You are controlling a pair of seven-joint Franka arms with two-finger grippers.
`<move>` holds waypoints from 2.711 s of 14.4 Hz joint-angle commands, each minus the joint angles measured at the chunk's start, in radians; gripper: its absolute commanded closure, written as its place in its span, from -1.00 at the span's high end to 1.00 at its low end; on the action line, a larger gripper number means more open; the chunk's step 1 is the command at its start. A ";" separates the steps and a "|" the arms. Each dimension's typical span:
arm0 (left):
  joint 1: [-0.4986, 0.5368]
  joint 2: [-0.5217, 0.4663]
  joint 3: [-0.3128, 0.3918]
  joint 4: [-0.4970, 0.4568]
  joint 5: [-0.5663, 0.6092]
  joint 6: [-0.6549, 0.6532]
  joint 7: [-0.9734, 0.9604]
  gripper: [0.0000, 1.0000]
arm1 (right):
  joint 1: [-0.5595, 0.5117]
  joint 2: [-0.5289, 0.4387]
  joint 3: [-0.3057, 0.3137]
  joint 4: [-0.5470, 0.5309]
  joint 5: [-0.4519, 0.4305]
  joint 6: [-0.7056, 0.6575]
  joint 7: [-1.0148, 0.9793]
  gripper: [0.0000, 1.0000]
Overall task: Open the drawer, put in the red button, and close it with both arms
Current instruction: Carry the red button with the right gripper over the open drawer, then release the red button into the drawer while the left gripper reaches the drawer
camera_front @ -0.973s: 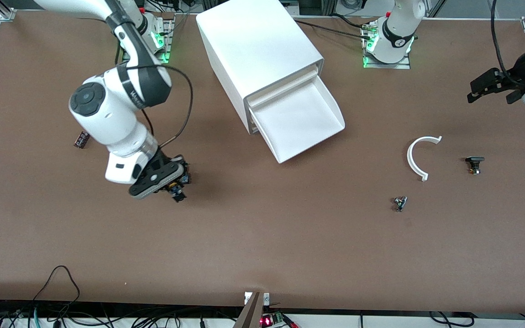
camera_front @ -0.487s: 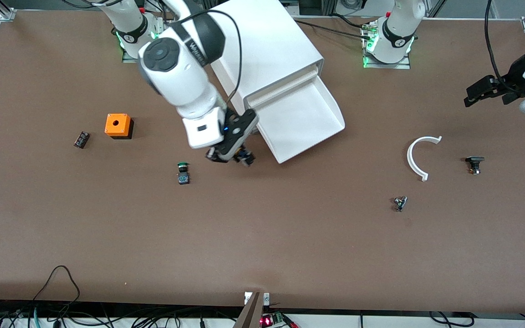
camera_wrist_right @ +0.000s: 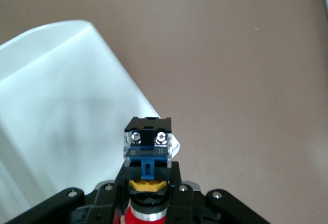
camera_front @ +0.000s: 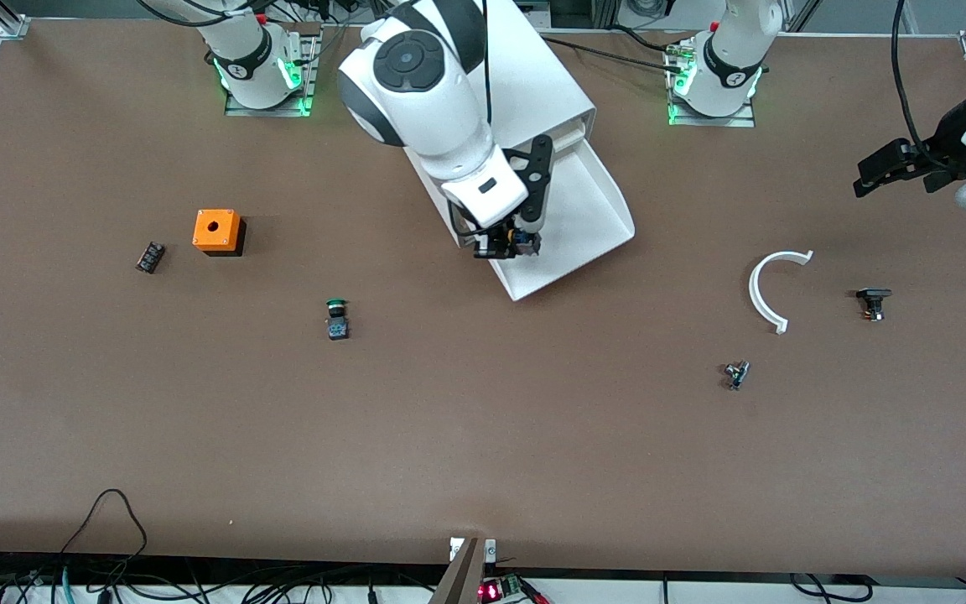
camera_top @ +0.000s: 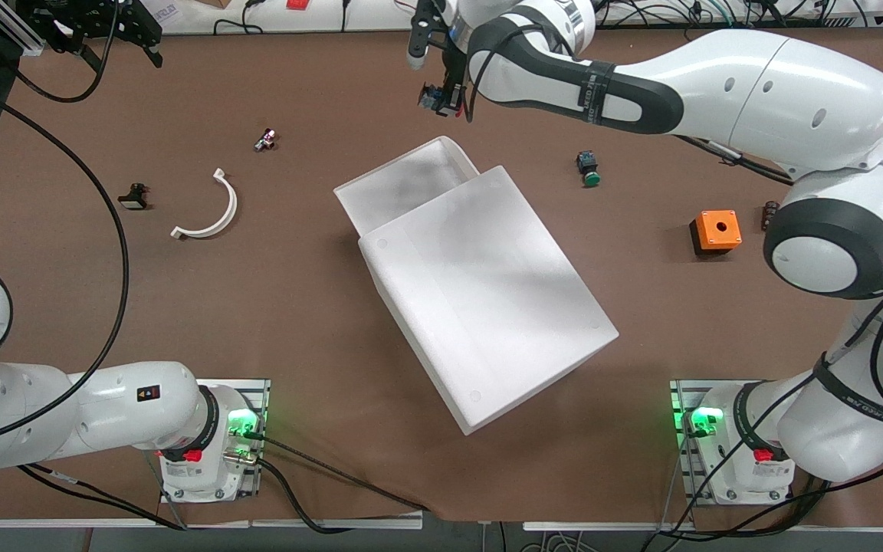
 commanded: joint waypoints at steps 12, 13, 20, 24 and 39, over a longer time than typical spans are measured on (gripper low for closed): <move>-0.012 0.036 0.004 0.042 0.023 -0.013 -0.007 1.00 | 0.149 0.184 -0.014 0.123 -0.090 -0.079 -0.279 -0.43; -0.012 0.036 0.004 0.042 0.021 -0.013 -0.005 1.00 | 0.178 0.187 -0.043 0.123 -0.090 -0.082 -0.279 -0.42; -0.012 0.049 0.009 0.042 0.024 0.035 -0.013 1.00 | 0.215 0.219 -0.063 0.099 -0.083 -0.091 -0.270 -0.39; -0.012 0.069 0.018 0.044 0.024 0.049 -0.014 1.00 | 0.215 0.209 -0.063 0.099 -0.076 -0.093 -0.209 0.99; -0.171 0.310 -0.129 -0.267 0.010 0.722 -0.634 1.00 | -0.270 -0.139 -0.109 0.004 0.006 -0.188 0.762 1.00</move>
